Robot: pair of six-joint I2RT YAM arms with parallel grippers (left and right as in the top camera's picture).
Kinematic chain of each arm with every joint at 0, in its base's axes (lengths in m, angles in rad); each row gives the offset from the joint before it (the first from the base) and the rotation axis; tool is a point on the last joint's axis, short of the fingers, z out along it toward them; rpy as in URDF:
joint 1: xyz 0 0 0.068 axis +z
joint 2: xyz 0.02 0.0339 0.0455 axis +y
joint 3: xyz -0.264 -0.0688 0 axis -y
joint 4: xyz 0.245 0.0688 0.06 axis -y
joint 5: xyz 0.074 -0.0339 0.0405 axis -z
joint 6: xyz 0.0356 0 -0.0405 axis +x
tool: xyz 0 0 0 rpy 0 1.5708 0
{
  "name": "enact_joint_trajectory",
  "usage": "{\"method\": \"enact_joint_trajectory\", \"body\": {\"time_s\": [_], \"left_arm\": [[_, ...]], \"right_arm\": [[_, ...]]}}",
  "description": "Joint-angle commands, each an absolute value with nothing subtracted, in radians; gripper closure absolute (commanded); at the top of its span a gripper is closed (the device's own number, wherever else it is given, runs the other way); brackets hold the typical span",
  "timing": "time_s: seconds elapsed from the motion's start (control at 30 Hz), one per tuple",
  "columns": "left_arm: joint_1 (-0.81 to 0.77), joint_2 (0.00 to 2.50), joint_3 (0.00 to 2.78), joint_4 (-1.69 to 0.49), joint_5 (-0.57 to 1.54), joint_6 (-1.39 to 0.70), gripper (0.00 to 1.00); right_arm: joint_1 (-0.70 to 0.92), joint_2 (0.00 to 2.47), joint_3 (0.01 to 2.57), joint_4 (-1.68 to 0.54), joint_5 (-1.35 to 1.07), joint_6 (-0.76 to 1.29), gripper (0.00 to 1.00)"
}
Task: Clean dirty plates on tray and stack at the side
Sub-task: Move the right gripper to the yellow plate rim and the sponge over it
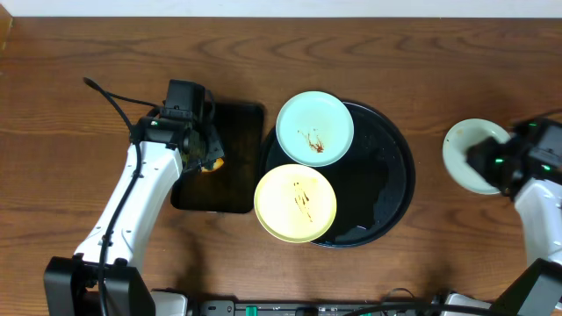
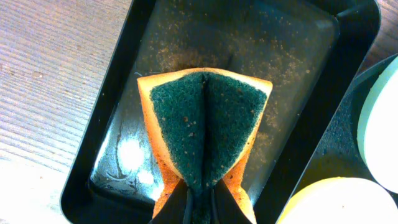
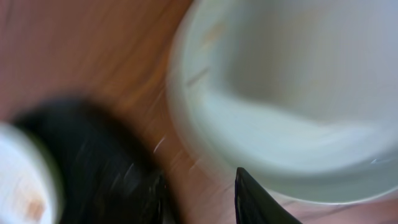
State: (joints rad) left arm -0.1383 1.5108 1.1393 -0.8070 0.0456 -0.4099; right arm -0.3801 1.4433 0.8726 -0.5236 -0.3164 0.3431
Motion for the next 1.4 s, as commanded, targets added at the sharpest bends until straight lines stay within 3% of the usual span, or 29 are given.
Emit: {"method": "enact_joint_trajectory", "body": {"time_s": [0.0, 0.33, 0.73, 0.8, 0.97, 1.37], "left_arm": [[-0.134, 1.5, 1.136, -0.811, 0.035, -0.393, 0.92], [-0.134, 1.5, 1.136, -0.811, 0.035, -0.393, 0.92], [-0.134, 1.5, 1.136, -0.811, 0.035, -0.393, 0.92], [-0.134, 1.5, 1.136, -0.811, 0.035, -0.393, 0.92], [-0.134, 1.5, 1.136, -0.811, 0.05, -0.393, 0.92], [-0.188, 1.5, 1.136, -0.783, 0.313, -0.341, 0.92]], "right_arm": [[-0.27, 1.431, 0.889, -0.599, -0.432, 0.275, 0.65], [0.141, 1.457, 0.886, -0.718, -0.408, 0.225, 0.64], [0.39, 1.641, 0.886, -0.664, -0.408, 0.335, 0.61], [0.403, 1.675, 0.886, -0.643, -0.408, 0.345, 0.67], [0.406, 1.717, 0.886, -0.631, -0.366, 0.37, 0.99], [0.361, 1.614, 0.889, -0.631, -0.127, 0.387, 0.99]]}}
